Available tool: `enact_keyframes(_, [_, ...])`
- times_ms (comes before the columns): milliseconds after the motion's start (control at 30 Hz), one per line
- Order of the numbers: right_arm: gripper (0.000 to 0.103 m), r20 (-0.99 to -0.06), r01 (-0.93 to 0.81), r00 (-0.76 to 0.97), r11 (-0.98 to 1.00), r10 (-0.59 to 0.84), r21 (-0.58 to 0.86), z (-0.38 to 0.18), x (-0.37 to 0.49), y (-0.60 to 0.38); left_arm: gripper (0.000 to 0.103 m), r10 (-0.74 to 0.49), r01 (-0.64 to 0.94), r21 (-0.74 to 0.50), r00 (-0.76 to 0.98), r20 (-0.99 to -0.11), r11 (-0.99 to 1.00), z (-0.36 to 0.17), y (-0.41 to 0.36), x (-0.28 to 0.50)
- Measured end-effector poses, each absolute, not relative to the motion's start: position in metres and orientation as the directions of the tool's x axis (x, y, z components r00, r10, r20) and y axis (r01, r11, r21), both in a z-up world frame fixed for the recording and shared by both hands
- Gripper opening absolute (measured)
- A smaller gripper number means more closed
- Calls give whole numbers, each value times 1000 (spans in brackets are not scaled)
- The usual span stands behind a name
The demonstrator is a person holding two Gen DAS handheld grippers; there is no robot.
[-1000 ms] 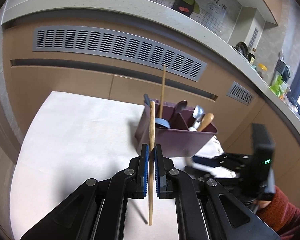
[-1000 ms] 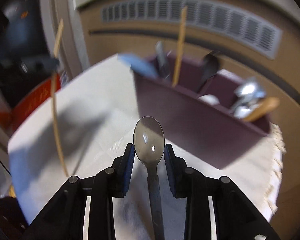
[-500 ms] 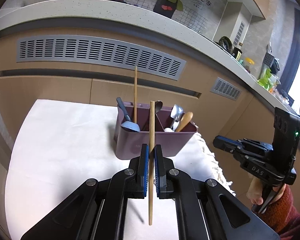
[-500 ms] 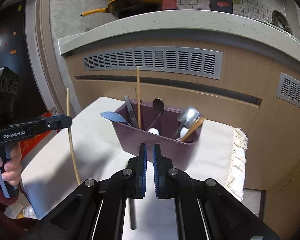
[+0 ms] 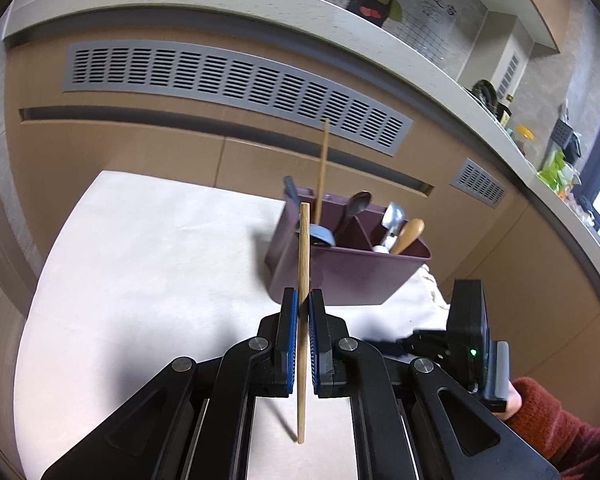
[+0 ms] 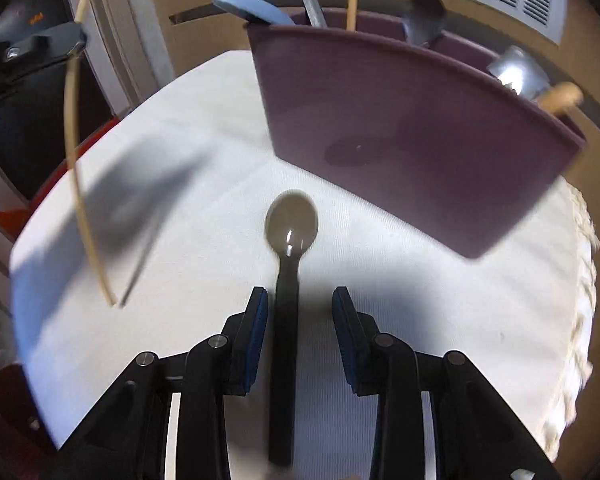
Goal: Organize utensils
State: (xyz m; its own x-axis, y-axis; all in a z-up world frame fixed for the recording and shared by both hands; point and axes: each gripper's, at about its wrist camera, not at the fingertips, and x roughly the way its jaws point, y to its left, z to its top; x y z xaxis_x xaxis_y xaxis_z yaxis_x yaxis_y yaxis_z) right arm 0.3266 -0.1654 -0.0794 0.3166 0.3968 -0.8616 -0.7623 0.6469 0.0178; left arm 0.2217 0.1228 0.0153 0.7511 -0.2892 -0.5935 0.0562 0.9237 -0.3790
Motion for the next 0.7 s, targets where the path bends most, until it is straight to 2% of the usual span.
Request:
enact_keyframes(167, [40,-853,-771,389,630,347,-95,-83,337,-131,6,-284,39,-388,750,-597,921,11,130,222])
enact_keyframes(200, [39,-855,-767,387,635,346,-90,-83,340,-127,6,-283,40,-387,750,-598,921,11,130,222])
enact_keyframes(233, [31,-859,-764,375,641,349,-73,-83,342,-126,6,-283,40,-386,749,-599,922,11,130,221])
enact_keyframes(333, [29,-860,-749,375,660,346,-61,-78,342,-127,6,-288,50,-382,748,-598,923,13,129,221])
enact_keyframes(700, [29,-682,-632,581,774,445,-32,6,292,-203,6,-322,116,-361,742,-588,925,22,105,222])
